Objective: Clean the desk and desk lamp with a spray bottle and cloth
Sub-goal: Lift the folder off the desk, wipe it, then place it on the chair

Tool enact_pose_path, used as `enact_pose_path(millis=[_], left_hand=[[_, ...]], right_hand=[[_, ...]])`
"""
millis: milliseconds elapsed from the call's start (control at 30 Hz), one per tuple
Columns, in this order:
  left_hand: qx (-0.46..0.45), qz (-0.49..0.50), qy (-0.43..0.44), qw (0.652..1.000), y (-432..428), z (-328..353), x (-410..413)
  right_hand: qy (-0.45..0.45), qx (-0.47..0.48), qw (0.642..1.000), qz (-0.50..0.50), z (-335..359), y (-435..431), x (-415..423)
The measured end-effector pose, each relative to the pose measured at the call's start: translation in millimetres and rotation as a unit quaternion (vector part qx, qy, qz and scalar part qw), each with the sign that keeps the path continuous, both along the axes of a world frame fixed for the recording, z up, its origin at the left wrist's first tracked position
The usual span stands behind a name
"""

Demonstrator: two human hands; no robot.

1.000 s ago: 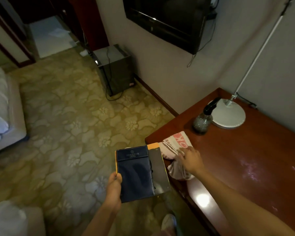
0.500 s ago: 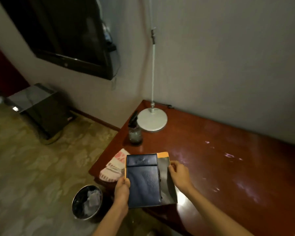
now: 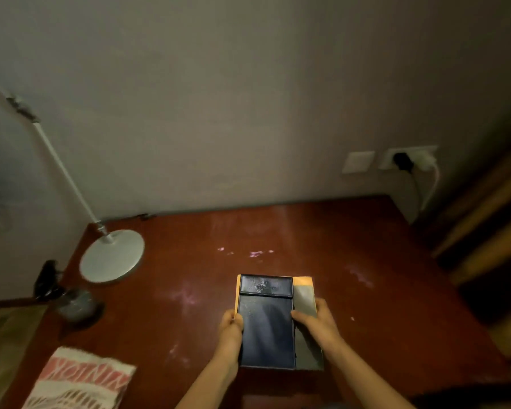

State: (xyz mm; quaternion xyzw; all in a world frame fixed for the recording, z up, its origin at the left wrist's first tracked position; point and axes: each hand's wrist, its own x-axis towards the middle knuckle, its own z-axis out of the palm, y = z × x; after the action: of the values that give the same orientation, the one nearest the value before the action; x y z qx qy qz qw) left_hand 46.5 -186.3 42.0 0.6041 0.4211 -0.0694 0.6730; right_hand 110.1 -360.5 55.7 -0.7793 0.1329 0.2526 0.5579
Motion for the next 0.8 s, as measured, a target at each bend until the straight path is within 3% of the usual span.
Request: enact_pose_path(millis=[233,400,533,800], left_hand=[[0.019,-0.180,0.035,0.983,-96,-3,39],[0.014,-0.337,0.040,0.940,-160,3,50],[-0.001,-0.479,0.021,0.878,-209,-2,34],[0.017,-0.693,0.044,0.720,-296,-48,-56]], right_hand=[[-0.010,0.001,0.983,-0.181,-7,-107,-22],[-0.014,-0.008,0.944,-0.331,-13,-163,-69],[-0.008,-0.007,0.881,-0.472,-25,-191,-133],[0.027,-0.010,0.734,-0.679,-60,-209,-292]])
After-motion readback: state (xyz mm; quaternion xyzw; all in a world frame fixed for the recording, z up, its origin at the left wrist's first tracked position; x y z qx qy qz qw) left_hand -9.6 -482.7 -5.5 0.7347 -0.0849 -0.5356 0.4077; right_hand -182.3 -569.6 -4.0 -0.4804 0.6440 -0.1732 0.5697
